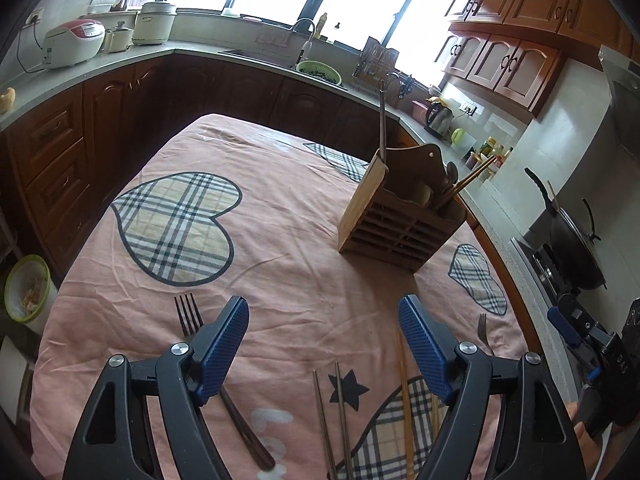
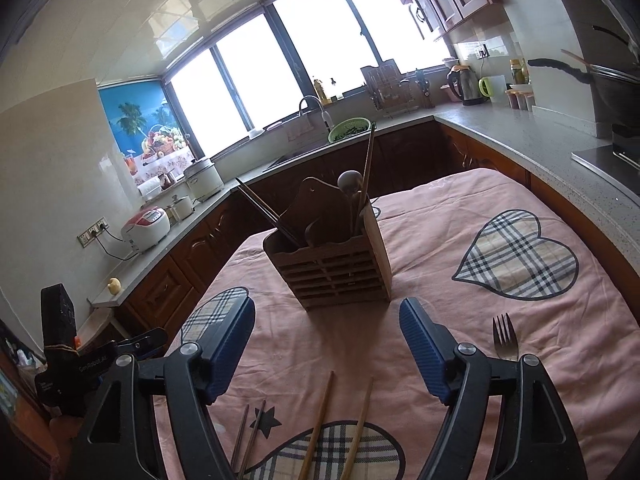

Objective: Organize utensils
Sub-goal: 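Withdraw both open tools from the holder back over the table, then lower both open tools toward the remaining metal and wooden chopsticks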

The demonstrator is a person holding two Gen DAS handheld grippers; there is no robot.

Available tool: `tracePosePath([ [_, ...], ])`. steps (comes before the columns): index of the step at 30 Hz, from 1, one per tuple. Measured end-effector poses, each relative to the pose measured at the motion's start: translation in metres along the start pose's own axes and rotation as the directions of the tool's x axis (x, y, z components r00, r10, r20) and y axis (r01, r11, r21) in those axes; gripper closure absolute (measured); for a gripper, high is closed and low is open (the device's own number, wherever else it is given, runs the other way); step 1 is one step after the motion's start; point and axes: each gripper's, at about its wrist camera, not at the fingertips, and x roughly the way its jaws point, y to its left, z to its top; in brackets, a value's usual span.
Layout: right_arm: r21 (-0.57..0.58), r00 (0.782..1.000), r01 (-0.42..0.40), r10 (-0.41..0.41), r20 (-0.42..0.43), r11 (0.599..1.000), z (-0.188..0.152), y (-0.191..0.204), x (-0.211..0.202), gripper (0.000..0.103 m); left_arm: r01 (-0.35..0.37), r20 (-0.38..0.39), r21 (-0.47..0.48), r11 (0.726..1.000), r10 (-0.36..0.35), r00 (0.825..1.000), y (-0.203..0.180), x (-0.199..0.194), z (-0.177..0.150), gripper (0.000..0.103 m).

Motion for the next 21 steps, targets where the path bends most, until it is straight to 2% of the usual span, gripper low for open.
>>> tracePosePath([
  [5,-0.012,1.0,0.011,-0.011,-0.019,1.0,-0.017,0.003,-0.008,0.021,-0.016,-0.022,0.005,1.0,0.016,1.0,0.001,-0.008,-0.012,0.026],
  [8,-0.027,1.0,0.015,-0.015,-0.022,1.0,-0.027,0.008,-0.011,0.008,-0.024,-0.028,0.012,1.0,0.025,0.999,0.001,-0.013,-0.018,0.026],
  [9,-0.036,1.0,0.02,-0.02,-0.022,0.999,-0.03,0.009,-0.013,0.006,-0.03,-0.029,0.017,0.999,0.03,0.999,0.001,-0.016,-0.021,0.026],
  [21,-0.072,0.997,0.038,-0.043,-0.068,0.997,-0.062,0.01,-0.014,0.003,-0.081,-0.088,0.065,0.995,0.086,0.992,-0.001,-0.01,-0.044,0.025],
])
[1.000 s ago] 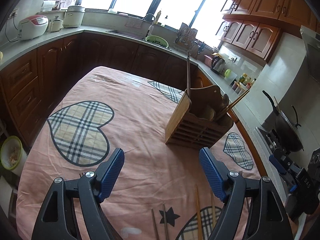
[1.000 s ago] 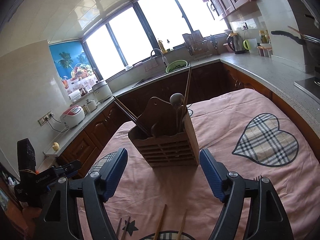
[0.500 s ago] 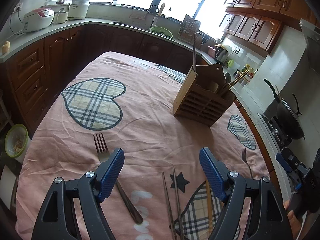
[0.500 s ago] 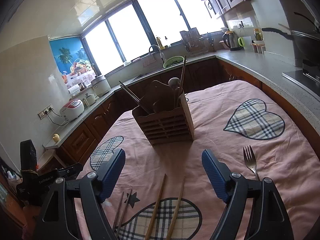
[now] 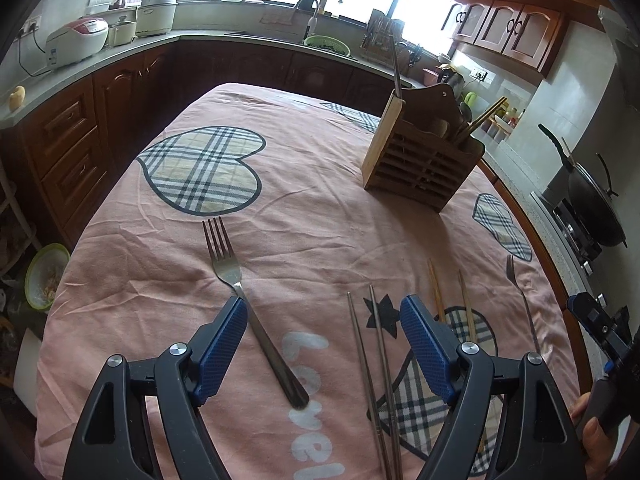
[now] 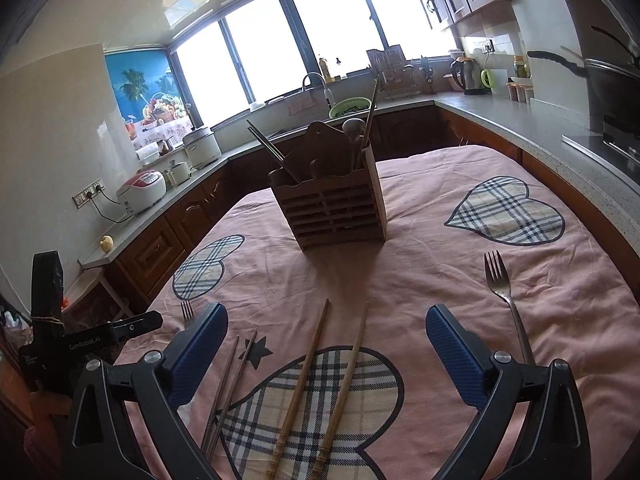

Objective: Organize utensils
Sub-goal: 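Lower both open tools toward the remaining metal and wooden chopsticks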

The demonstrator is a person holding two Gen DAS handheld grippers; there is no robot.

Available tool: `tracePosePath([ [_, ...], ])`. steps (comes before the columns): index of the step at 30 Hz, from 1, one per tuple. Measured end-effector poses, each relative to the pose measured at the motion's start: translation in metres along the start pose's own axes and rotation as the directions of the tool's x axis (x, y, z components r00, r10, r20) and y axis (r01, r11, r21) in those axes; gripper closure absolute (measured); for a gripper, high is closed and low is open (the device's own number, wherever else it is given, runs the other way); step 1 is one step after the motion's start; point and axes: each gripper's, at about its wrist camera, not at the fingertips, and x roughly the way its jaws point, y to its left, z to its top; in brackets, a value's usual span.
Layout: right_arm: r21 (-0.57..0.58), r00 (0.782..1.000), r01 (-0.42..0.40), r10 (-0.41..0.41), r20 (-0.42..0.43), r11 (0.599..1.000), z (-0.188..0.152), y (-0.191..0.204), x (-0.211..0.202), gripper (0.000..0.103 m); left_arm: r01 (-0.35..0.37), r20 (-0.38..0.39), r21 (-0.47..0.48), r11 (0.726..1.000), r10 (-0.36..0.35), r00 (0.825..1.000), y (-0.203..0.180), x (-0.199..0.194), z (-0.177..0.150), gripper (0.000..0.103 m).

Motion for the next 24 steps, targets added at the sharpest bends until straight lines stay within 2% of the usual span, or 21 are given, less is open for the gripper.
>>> tracePosePath([
  [15,0.017,0.999,0.023,-0.022,-0.044,1.0,-0.009,-0.009,0.013,0.003,-0.042,-0.081,0.059,0.997,0.046,0.996,-0.013,0.031,-0.002,0.025],
  [24,0.013,0.993,0.025,-0.023,-0.119,1.0,-0.014,-0.011,0.039,0.003,-0.055,-0.14,0.078,0.995,0.065,0.988,-0.016,0.06,0.001,0.026],
])
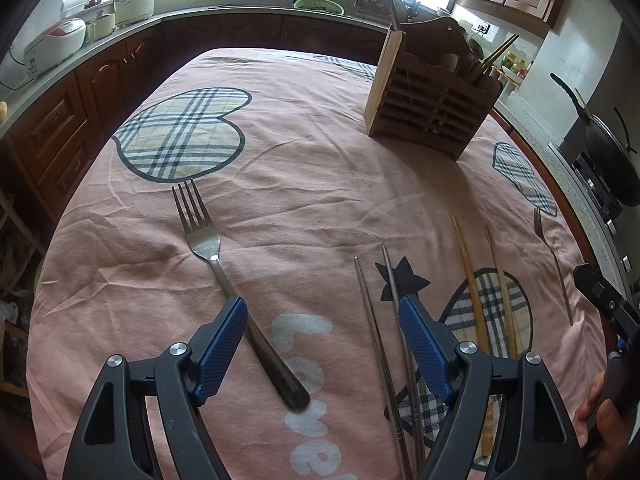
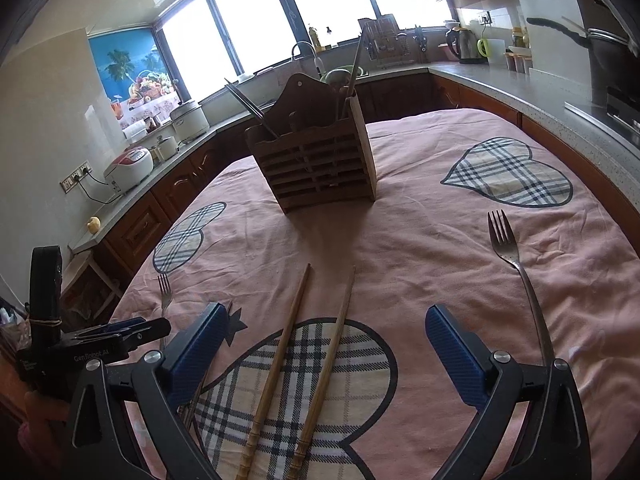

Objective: Organize utensils
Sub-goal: 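Lower both open tools toward the remaining metal and wooden chopsticks, then close the left tool on a metal chopstick while the right tool grasps a wooden chopstick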

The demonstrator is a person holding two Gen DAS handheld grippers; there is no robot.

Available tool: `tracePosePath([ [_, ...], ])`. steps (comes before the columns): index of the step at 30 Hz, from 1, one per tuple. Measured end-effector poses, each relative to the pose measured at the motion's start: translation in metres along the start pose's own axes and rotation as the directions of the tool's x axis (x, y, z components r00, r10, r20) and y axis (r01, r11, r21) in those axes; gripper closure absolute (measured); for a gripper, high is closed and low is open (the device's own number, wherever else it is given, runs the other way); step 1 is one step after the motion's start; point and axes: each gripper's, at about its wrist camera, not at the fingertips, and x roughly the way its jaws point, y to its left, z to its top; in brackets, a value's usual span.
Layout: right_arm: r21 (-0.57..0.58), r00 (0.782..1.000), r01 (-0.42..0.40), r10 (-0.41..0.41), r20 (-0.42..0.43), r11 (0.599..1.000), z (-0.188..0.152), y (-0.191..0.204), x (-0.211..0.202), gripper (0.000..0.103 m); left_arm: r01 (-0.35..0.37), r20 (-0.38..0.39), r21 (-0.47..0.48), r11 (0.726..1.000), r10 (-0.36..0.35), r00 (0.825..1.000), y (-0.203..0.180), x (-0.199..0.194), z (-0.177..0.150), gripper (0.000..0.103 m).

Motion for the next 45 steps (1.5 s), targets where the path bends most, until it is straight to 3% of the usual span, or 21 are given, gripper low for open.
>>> tracePosePath([
  [8,-0.011,0.999,0.017,-0.017,-0.052,1.0,0.009,-0.002,0.028,0.01,0.0,-0.036,0.011,1.0,0.001,0.999,-0.007,0.024,0.01,0.032],
  [18,-0.022,0.987,0.044,-0.047,-0.155,0.999,0.013,-0.007,0.071,0.046,-0.009,-0.08,0.062,0.998,0.013,0.997,-0.018,0.052,0.02,0.043],
  [20,-0.027,0.984,0.043,-0.047,-0.171,0.999,0.015,-0.007,0.079,0.051,-0.026,-0.08,0.092,0.995,0.033,0.996,-0.024,0.055,0.021,0.047],
  [24,-0.045,0.978,0.053,-0.061,-0.201,0.998,0.018,-0.006,0.094,0.062,-0.055,-0.076,0.145,0.988,0.067,0.995,-0.034,0.061,0.024,0.071],
  [28,-0.112,0.969,0.085,-0.108,-0.222,0.99,0.02,0.002,0.109,0.066,-0.042,-0.075,0.17,0.985,0.055,0.996,-0.041,0.065,0.027,0.092],
  [30,-0.135,0.967,0.097,-0.126,-0.223,0.986,0.022,0.005,0.113,0.068,-0.034,-0.076,0.171,0.985,0.047,0.996,-0.042,0.066,0.027,0.096],
  [31,-0.152,0.965,0.11,-0.142,-0.221,0.982,0.022,0.007,0.114,0.071,-0.03,-0.076,0.168,0.985,0.043,0.996,-0.041,0.067,0.028,0.098],
  [33,-0.175,0.962,0.133,-0.17,-0.213,0.976,0.022,0.008,0.114,0.09,-0.02,-0.077,0.157,0.987,0.032,0.996,-0.039,0.067,0.029,0.098],
  [39,-0.128,0.968,0.093,-0.12,-0.221,0.987,0.024,0.001,0.108,0.096,0.074,-0.102,0.063,0.995,-0.067,0.993,-0.022,0.06,0.035,0.099],
  [45,-0.071,0.982,0.027,-0.04,-0.183,0.997,0.033,0.002,0.085,0.099,0.116,-0.05,0.041,0.992,-0.114,0.992,-0.015,0.032,0.039,0.1],
])
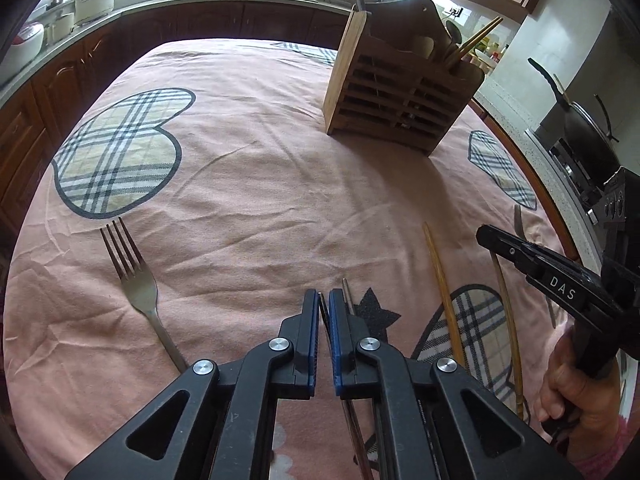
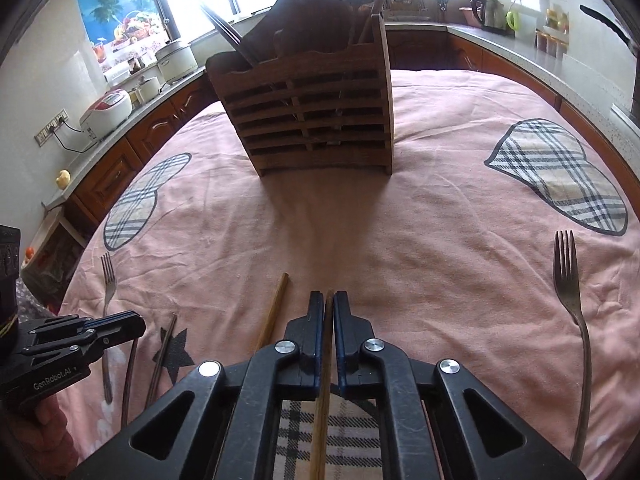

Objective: Organize utensils
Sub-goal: 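Close the left tool on a metal chopstick while the right tool grasps a wooden chopstick, then lift both held chopsticks upright and carry them over the wooden holder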

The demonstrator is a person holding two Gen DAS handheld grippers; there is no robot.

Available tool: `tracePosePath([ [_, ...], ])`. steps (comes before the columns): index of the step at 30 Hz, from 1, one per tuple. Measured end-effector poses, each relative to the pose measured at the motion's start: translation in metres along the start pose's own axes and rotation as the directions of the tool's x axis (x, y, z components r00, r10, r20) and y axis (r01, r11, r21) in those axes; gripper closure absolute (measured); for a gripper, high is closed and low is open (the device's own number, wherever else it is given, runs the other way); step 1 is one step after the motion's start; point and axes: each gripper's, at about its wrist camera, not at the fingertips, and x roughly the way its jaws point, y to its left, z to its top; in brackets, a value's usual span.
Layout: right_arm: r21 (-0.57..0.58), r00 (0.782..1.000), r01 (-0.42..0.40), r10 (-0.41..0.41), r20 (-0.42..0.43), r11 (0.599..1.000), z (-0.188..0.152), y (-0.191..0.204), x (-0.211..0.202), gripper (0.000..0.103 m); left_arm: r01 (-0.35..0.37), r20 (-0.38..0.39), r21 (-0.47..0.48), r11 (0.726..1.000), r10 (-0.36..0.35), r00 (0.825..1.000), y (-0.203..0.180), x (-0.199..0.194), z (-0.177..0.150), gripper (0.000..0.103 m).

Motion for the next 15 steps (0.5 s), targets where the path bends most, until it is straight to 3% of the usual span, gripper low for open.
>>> tracePosePath([
  [15,0.012,0.989,-0.036,0.034,0.141,0.999,0.004,0.009,-0.067,0.099,0.048,0.149,0.008,0.999,-0.049,0.988,-0.009,-0.085,-0.011,0.101],
])
